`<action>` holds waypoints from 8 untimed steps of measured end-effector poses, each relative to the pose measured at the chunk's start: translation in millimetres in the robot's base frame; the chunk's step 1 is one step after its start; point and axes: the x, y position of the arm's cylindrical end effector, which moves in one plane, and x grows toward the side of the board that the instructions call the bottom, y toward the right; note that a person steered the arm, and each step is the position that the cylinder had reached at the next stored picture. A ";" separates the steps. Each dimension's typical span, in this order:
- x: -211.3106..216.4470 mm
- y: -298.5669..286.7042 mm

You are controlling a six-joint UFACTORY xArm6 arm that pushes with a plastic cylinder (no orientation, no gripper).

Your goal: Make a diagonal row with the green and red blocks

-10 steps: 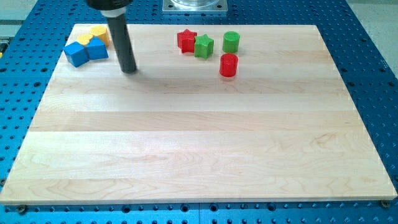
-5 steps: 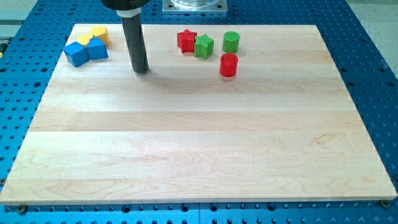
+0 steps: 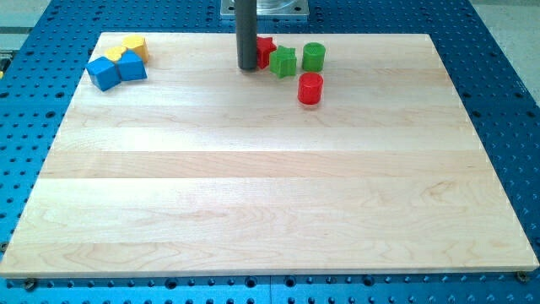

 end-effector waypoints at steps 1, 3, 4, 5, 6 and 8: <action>-24.3 5.6; -46.0 68.4; -37.6 107.4; -49.4 135.6; -45.2 79.6; -18.1 73.7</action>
